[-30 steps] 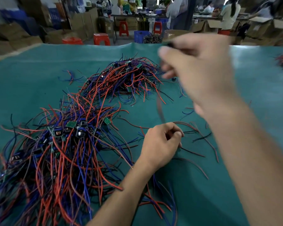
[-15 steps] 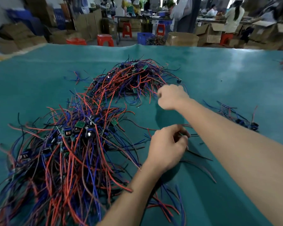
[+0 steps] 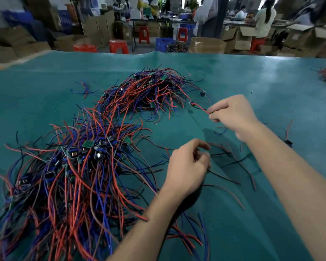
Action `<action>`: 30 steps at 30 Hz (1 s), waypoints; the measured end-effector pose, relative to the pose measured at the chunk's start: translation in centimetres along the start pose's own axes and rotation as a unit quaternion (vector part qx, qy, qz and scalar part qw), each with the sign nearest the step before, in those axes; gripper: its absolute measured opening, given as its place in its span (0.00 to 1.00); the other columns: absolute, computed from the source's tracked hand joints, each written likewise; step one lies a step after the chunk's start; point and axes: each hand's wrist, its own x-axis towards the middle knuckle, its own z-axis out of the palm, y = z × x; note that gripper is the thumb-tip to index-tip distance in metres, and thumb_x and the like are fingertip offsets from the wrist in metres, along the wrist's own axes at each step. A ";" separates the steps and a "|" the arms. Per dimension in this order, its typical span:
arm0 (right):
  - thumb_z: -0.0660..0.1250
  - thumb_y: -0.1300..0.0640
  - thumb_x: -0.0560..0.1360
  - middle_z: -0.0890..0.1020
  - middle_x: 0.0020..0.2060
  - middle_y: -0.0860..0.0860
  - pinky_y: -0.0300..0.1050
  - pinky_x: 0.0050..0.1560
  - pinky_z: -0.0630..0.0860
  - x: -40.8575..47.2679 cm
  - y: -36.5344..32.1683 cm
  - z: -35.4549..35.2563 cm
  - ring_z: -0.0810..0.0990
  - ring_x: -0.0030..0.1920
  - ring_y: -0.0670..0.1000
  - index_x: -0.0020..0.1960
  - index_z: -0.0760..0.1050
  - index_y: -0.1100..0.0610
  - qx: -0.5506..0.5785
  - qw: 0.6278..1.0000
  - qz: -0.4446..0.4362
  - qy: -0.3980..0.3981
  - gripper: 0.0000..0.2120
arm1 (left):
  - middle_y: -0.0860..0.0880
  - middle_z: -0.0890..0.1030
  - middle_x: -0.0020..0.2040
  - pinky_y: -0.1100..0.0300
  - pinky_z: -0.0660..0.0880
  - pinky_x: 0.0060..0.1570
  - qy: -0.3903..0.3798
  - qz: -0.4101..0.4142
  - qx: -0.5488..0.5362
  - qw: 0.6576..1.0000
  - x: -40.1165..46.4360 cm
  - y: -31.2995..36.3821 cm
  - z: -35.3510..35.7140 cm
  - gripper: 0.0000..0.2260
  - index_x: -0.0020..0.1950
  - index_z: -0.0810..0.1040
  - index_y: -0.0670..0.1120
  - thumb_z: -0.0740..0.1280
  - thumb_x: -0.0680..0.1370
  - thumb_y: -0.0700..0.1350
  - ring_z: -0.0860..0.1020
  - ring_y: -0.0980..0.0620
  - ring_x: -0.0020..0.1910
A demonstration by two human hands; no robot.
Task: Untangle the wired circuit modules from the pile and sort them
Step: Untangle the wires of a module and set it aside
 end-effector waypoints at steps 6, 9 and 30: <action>0.74 0.71 0.68 0.87 0.35 0.57 0.40 0.47 0.83 -8.3 1.8 -2.4 0.85 0.36 0.51 0.40 0.88 0.54 0.200 0.977 -0.023 -0.074 0.12 | 0.54 0.84 0.43 0.43 0.79 0.46 0.064 -0.050 -0.073 0.994 -0.1 0.2 0.0 0.15 0.50 0.77 0.50 0.56 0.81 0.58 0.80 0.53 0.38; 0.74 0.72 0.67 0.88 0.37 0.56 0.37 0.47 0.81 -11.1 2.8 -2.5 0.85 0.38 0.49 0.41 0.88 0.52 0.179 0.971 -0.037 -0.151 0.15 | 0.51 0.83 0.39 0.43 0.78 0.43 0.091 -0.066 -0.098 0.989 -0.2 0.2 0.0 0.20 0.45 0.77 0.47 0.55 0.82 0.60 0.78 0.50 0.32; 0.70 0.59 0.79 0.87 0.45 0.52 0.35 0.24 0.64 -9.5 4.2 0.4 0.71 0.28 0.44 0.50 0.86 0.58 0.428 0.887 0.129 -0.116 0.06 | 0.39 0.74 0.33 0.44 0.73 0.43 -0.038 -0.006 0.044 0.998 -0.3 1.0 -0.1 0.10 0.36 0.65 0.44 0.55 0.73 0.49 0.72 0.37 0.37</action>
